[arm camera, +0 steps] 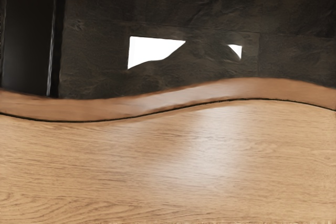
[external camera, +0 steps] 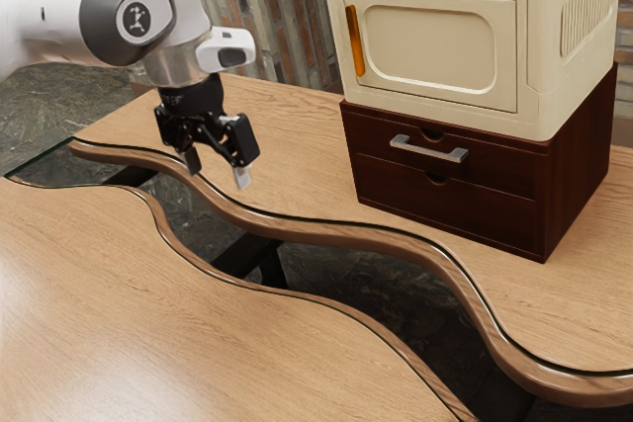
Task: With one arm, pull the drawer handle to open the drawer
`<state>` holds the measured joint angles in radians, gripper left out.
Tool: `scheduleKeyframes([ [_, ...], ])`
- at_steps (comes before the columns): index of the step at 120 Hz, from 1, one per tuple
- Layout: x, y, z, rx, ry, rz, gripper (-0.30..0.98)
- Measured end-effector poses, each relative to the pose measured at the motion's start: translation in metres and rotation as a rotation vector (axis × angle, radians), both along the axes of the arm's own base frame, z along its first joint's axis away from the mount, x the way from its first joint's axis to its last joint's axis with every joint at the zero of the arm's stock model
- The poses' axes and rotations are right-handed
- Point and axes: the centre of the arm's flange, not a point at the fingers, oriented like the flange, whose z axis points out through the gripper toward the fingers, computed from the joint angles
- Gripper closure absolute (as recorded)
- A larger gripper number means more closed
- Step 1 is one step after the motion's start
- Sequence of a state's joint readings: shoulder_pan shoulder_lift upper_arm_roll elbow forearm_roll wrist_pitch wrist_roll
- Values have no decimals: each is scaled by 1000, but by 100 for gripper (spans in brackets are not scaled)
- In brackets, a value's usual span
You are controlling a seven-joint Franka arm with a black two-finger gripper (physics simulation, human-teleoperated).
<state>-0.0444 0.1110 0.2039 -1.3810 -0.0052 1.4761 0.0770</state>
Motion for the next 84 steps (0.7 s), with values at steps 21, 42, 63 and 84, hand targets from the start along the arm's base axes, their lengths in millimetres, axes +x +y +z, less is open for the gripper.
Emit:
scheduleKeyframes([
  [21,-7,4,26,1,-42,-9,0],
  [42,-26,-12,84,2,-137,-40,0],
  [63,-22,-44,82,-47,-129,117,0],
  [84,-20,-62,77,-90,-116,370,0],
])
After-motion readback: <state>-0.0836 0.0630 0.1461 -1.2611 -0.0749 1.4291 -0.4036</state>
